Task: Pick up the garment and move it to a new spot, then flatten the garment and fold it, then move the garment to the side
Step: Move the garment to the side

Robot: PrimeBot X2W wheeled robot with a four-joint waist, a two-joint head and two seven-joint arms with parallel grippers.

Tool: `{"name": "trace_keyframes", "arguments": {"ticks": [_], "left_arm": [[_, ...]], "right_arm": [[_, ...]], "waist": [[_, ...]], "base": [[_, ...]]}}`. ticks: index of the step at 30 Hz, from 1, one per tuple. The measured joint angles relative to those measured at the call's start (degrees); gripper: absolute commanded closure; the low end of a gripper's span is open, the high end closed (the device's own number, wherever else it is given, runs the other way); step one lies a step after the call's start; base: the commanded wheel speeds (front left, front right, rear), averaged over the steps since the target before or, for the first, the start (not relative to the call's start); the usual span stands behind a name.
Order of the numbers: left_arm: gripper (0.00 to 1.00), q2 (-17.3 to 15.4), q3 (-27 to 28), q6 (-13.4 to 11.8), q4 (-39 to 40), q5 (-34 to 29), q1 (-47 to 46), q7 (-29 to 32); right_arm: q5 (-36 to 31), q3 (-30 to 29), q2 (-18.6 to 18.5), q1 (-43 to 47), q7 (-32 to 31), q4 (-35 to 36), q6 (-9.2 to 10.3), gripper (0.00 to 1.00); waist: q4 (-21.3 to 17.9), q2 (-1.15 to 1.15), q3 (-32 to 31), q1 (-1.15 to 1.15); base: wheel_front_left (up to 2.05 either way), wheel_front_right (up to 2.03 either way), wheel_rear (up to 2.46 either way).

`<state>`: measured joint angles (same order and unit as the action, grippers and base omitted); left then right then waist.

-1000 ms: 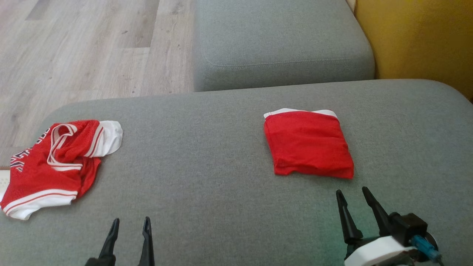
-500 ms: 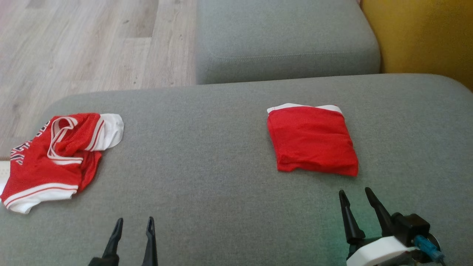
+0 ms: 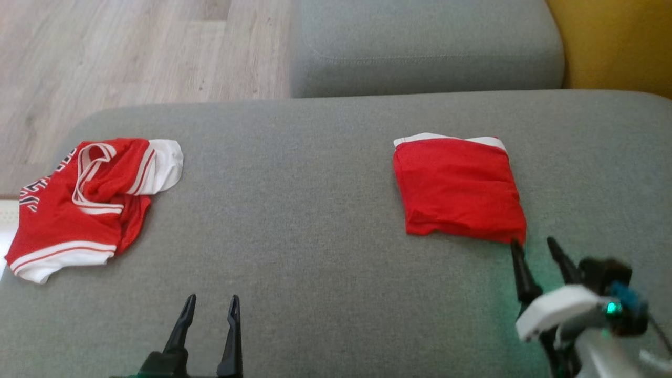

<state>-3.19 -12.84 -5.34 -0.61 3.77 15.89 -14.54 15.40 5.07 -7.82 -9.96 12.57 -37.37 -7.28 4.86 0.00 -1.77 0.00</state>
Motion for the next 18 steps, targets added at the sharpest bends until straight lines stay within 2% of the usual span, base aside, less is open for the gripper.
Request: {"name": "trace_keyframes", "arguments": {"ticks": [4,11,18], "left_arm": [[0.0,0.0,-1.0,0.3,0.0,0.0,-0.7,0.0],[0.0,0.0,-4.4,0.0,0.3,0.0,-6.3,0.0],[0.0,0.1,-7.2,-0.3,0.0,0.1,-10.3,0.0]], "right_arm": [[2.9,0.4,-2.0,-4.5,-3.6,-2.7,0.0,0.0],[10.9,4.0,-9.4,-15.1,-13.2,-5.1,0.0,0.0],[18.7,8.0,-13.9,-20.0,-20.3,-7.4,0.0,0.0]], "waist": [[0.1,0.0,1.2,0.0],[0.8,0.0,6.2,0.0],[2.9,0.0,10.5,0.0]], "base": [[0.0,0.0,0.0],[0.0,0.0,0.0],[0.0,0.0,0.0]]}}
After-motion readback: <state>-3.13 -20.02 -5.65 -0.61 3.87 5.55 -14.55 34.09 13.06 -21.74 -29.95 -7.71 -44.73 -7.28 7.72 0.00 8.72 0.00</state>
